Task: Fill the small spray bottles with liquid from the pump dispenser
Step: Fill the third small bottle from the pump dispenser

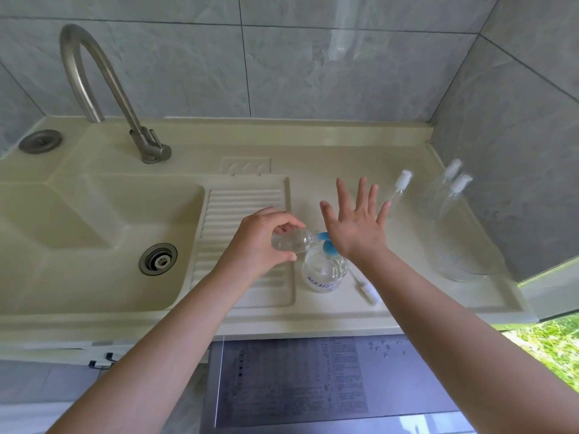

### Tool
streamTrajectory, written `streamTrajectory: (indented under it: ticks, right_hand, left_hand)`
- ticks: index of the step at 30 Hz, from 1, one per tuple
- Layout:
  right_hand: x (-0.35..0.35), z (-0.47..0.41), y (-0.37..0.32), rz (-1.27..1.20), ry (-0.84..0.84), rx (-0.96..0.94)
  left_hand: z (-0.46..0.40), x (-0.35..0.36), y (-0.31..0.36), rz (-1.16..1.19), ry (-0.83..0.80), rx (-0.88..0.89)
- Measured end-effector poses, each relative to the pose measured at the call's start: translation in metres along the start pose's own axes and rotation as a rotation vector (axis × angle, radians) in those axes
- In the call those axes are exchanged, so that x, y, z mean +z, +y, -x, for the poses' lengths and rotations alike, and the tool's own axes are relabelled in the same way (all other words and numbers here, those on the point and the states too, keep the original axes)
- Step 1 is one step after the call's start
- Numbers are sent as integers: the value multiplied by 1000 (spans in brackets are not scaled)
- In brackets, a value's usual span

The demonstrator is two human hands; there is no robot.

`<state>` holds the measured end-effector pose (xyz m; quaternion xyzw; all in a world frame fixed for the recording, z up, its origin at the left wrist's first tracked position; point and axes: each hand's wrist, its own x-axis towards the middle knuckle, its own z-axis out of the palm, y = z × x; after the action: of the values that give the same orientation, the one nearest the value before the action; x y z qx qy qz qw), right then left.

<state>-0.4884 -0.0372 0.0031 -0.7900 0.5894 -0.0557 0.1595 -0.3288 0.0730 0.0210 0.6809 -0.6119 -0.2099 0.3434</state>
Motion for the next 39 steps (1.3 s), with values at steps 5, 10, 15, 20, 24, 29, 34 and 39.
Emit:
streamTrajectory:
  ticks: [5, 10, 15, 20, 24, 29, 34, 39]
  right_hand:
    - [-12, 0, -2, 44, 45, -11]
    - [-7, -1, -1, 81, 28, -8]
    - [-5, 2, -3, 90, 46, -23]
    - [-19, -3, -5, 11, 24, 4]
    - [-9, -5, -3, 72, -24, -10]
    - [-8, -7, -1, 148, -12, -33]
    - [-22, -12, -6, 113, 30, -27]
    - [-2, -5, -3, 93, -5, -23]
  left_hand:
    - [2, -1, 1, -4, -3, -3]
    - [1, -2, 3, -4, -8, -10]
    - [0, -1, 4, 0, -9, -8]
    - [1, 0, 5, -1, -9, -13]
    - [1, 0, 6, 4, -15, -24]
    - [2, 0, 3, -9, -14, -27]
    - [3, -1, 3, -14, -9, -20]
    - [1, 1, 2, -12, -14, -15]
